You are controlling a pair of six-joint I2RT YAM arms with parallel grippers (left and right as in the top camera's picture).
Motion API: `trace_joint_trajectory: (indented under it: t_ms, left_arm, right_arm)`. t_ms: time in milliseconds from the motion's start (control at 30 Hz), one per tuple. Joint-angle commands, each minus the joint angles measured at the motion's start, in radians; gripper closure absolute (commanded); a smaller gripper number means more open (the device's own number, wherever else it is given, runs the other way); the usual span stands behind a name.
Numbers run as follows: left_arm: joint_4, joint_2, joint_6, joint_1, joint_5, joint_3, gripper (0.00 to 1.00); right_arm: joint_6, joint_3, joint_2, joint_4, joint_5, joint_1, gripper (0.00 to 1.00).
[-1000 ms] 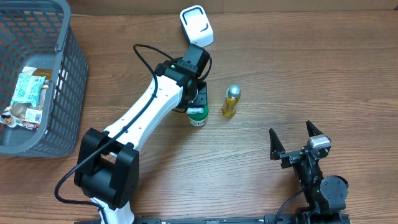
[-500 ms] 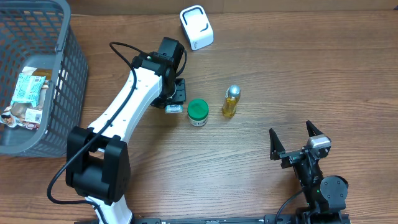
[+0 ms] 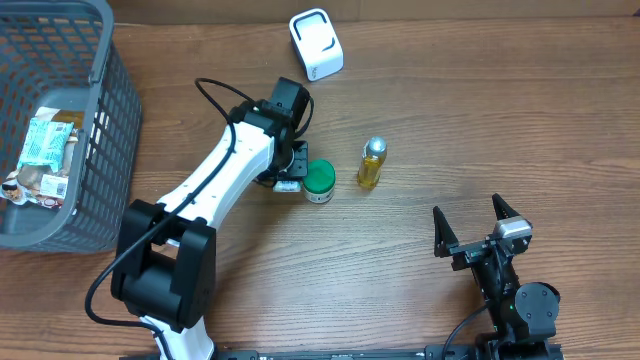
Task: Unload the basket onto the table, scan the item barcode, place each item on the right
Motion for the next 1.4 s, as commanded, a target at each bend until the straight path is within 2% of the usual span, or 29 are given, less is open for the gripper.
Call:
trace_joint_trajectory:
  t_ms: [0, 300, 633, 967, 1200, 1300, 1367]
  left_arm:
    - [0.018, -0.013, 0.004, -0.021, 0.074, -0.014, 0.63]
    - [0.07, -0.013, 0.008, -0.056, 0.217, -0.014, 0.62]
    - [-0.013, -0.013, 0.0, -0.038, -0.067, -0.019, 0.62]
    - [0.109, -0.013, -0.016, -0.035, -0.076, -0.135, 0.6]
    - [0.126, -0.013, -0.019, -0.015, -0.048, -0.148, 0.52]
    - [0.127, -0.011, -0.019, -0.013, -0.047, -0.148, 0.38]
    - [0.13, -0.011, -0.018, -0.011, -0.043, -0.146, 0.32]
  right_arm:
    - [-0.007, -0.011, -0.008, 0.003, 0.005, -0.006, 0.0]
    - [-0.007, -0.011, -0.008, 0.003, 0.005, -0.006, 0.0]
    - [-0.007, -0.011, -0.008, 0.003, 0.005, -0.006, 0.0]
    - [-0.007, -0.011, -0.008, 0.003, 0.005, -0.006, 0.0]
    - [-0.007, -0.011, -0.008, 0.003, 0.005, -0.006, 0.0]
    - [-0.007, -0.011, -0.008, 0.003, 0.005, -0.006, 0.0]
    - [-0.007, -0.011, -0.008, 0.003, 0.005, -0.006, 0.0]
